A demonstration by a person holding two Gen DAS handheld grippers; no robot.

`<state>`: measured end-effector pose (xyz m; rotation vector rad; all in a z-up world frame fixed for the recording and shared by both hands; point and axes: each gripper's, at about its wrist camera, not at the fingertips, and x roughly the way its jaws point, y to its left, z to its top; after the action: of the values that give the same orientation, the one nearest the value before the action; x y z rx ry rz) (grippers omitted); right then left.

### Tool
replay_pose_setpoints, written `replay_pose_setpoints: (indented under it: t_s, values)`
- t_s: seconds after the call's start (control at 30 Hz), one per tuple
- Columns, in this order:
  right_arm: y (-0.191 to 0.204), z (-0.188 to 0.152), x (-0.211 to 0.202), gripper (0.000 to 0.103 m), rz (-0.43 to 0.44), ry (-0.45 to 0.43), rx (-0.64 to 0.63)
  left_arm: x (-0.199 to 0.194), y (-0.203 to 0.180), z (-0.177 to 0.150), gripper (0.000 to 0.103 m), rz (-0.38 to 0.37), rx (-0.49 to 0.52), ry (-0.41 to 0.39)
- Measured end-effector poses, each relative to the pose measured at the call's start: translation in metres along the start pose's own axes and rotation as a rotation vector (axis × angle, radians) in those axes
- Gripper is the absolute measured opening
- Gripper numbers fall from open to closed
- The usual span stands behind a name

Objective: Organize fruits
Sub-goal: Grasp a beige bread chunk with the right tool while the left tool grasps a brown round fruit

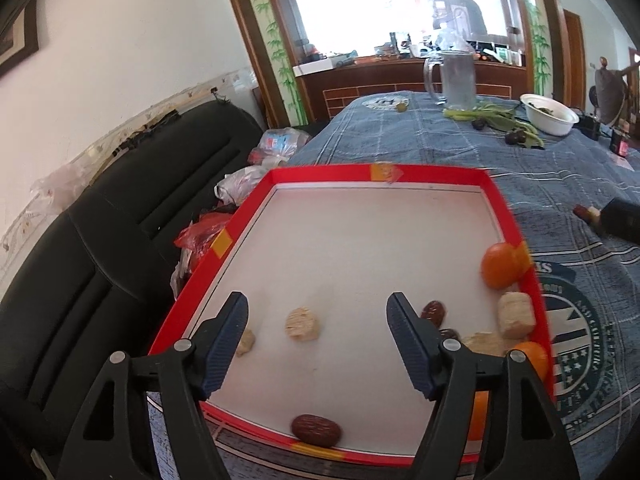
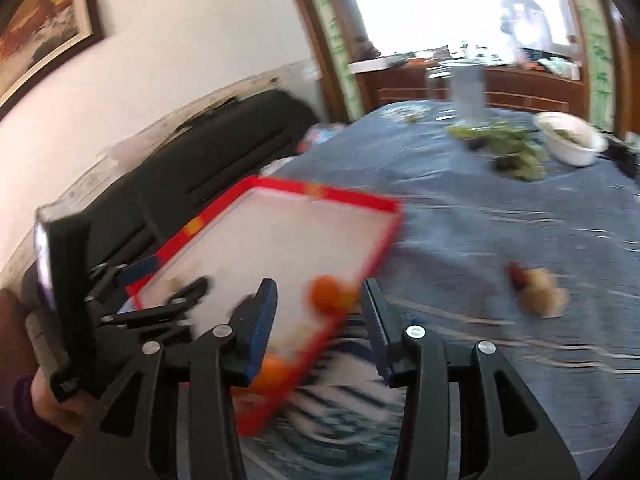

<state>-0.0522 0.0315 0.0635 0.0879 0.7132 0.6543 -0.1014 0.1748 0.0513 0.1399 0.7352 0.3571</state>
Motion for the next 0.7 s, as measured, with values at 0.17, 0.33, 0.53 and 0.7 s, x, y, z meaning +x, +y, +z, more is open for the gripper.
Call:
replay_pose_setpoints:
  t_s: [0.17,0.33,0.53,0.7]
  values:
    - [-0.074,0.001,-0.024,0.046,-0.177,-0.007,0.074,-0.012,-0.018,0.005,0.074,-0.022,0.017,-0.023]
    - [-0.131,-0.003,-0.019,0.046,-0.236,0.095,0.157,-0.025,-0.042,0.008,0.074,-0.063,0.064,-0.037]
    - [-0.159,-0.002,-0.003,0.037,-0.168,0.148,0.270,-0.040,-0.066,0.011,0.075,-0.111,0.127,-0.057]
    - [-0.161,-0.001,0.015,0.026,-0.112,0.185,0.313,-0.047,-0.083,0.019,0.075,-0.161,0.151,-0.056]
